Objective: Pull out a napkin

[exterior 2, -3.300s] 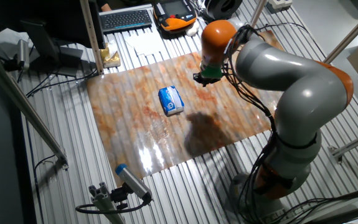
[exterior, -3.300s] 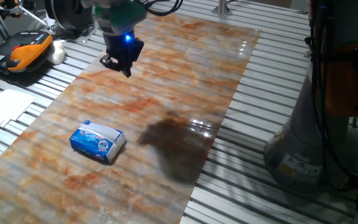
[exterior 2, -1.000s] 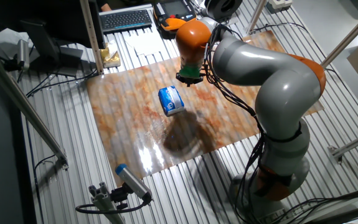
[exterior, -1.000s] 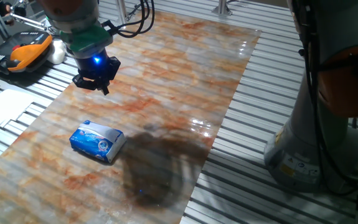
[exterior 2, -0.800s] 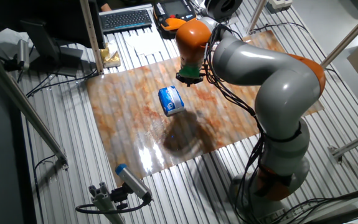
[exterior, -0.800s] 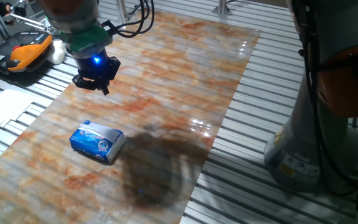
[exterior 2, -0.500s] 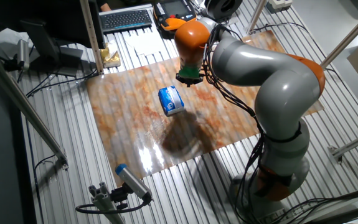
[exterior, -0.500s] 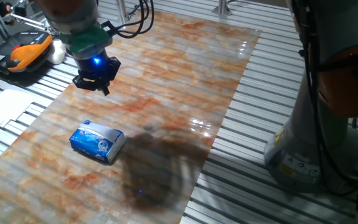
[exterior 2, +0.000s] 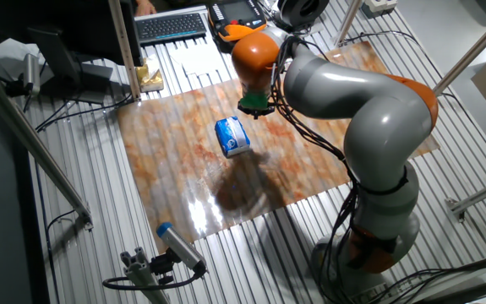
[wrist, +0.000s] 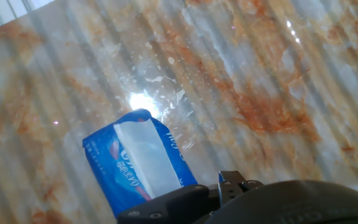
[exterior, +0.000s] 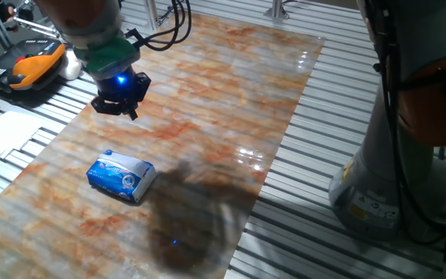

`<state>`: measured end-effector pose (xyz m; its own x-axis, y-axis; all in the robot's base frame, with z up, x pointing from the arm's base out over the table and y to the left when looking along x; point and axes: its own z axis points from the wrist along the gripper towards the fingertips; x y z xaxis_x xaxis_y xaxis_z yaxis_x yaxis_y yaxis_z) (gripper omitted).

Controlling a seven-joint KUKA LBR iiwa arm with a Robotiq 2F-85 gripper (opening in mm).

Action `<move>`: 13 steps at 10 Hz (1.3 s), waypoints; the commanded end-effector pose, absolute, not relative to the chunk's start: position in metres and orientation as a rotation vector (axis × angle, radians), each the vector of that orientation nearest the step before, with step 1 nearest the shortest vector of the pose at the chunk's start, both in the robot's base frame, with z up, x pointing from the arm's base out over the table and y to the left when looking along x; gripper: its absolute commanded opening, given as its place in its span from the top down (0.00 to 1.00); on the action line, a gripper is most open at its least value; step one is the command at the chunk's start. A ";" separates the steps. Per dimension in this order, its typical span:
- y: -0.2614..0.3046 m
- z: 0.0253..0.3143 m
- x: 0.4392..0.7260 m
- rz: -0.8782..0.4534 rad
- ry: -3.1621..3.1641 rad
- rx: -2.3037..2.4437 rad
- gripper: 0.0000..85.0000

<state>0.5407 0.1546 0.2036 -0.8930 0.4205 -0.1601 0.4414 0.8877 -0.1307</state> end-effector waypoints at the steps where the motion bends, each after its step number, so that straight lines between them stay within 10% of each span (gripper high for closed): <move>1: 0.155 0.203 0.541 -0.245 2.930 0.676 1.00; 13: 0.151 0.203 0.548 -0.275 2.983 0.614 1.00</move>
